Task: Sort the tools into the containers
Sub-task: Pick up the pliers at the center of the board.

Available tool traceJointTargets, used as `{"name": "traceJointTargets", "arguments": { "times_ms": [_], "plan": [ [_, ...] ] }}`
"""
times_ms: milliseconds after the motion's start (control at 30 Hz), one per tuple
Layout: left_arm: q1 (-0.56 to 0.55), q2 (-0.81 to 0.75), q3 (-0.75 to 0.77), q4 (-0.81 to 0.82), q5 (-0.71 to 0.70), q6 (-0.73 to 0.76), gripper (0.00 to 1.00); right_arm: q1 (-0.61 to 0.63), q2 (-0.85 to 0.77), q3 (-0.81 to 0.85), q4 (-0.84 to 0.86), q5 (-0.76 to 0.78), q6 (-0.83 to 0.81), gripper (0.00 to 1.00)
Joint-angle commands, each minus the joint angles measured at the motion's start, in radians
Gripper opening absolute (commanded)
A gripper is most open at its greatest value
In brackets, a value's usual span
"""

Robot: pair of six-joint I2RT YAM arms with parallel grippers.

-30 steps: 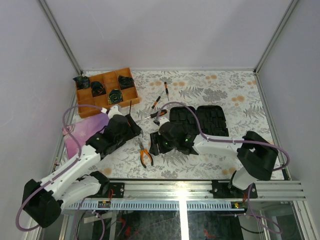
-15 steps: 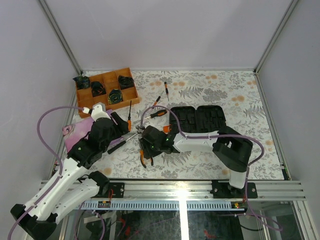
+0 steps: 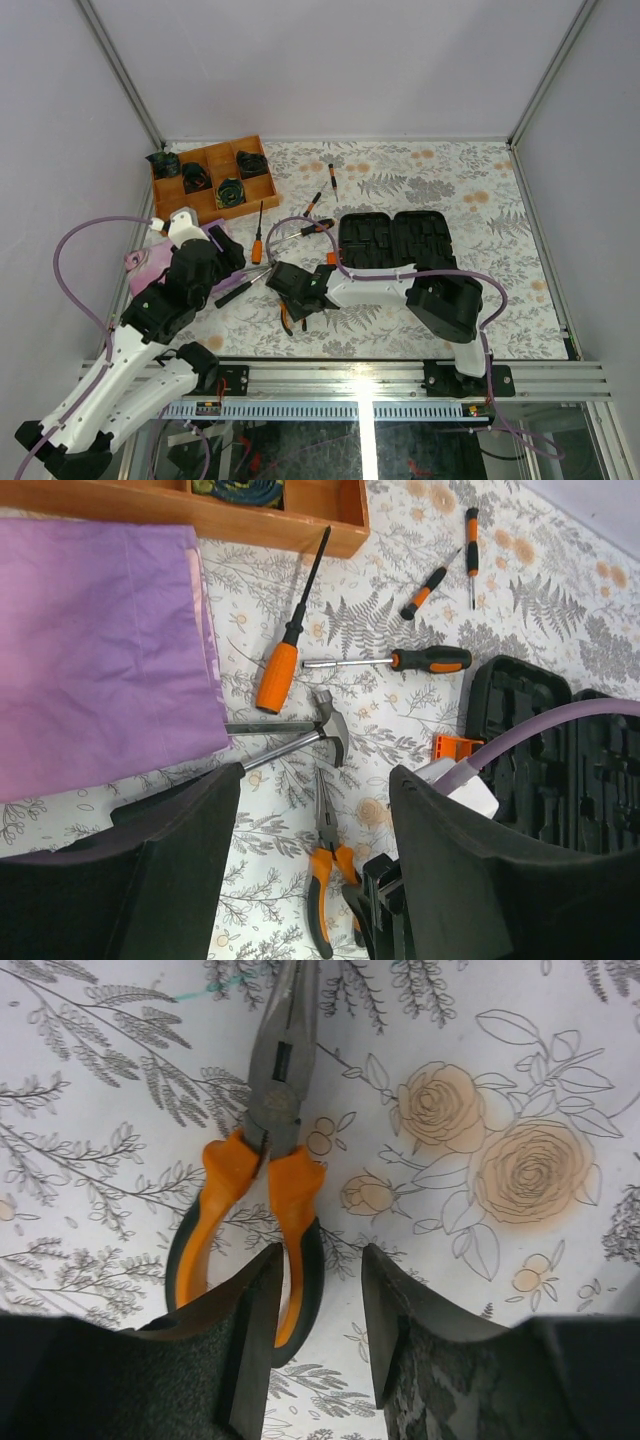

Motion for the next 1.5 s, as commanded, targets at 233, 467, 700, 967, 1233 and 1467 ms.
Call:
{"name": "traceJointTargets", "arguments": {
  "times_ms": [233, 467, 700, 967, 1233, 1467],
  "plan": [
    [0.005, -0.026, 0.031, -0.016, -0.065, 0.014, 0.62, 0.012, 0.040, 0.062, -0.112, 0.095, -0.040, 0.34],
    [0.005, -0.048, 0.031, -0.033, -0.085, -0.001, 0.62, 0.012, 0.018, 0.043, -0.084, 0.051, -0.050, 0.03],
    [0.005, -0.042, 0.035, -0.037, -0.078, -0.020, 0.63, 0.013, -0.097, -0.014, -0.006, 0.027, -0.084, 0.00],
    [0.005, -0.032, 0.077, -0.035, -0.088, -0.035, 0.63, 0.012, -0.286, -0.127, 0.110, 0.070, -0.143, 0.00],
    [0.005, -0.029, 0.117, -0.018, -0.067, -0.023, 0.65, 0.012, -0.459, -0.252, 0.247, 0.121, -0.223, 0.00],
    [0.004, -0.008, 0.100, 0.005, -0.024, -0.015, 0.66, -0.009, -0.622, -0.335, 0.282, 0.209, -0.360, 0.00]
  ]
}}
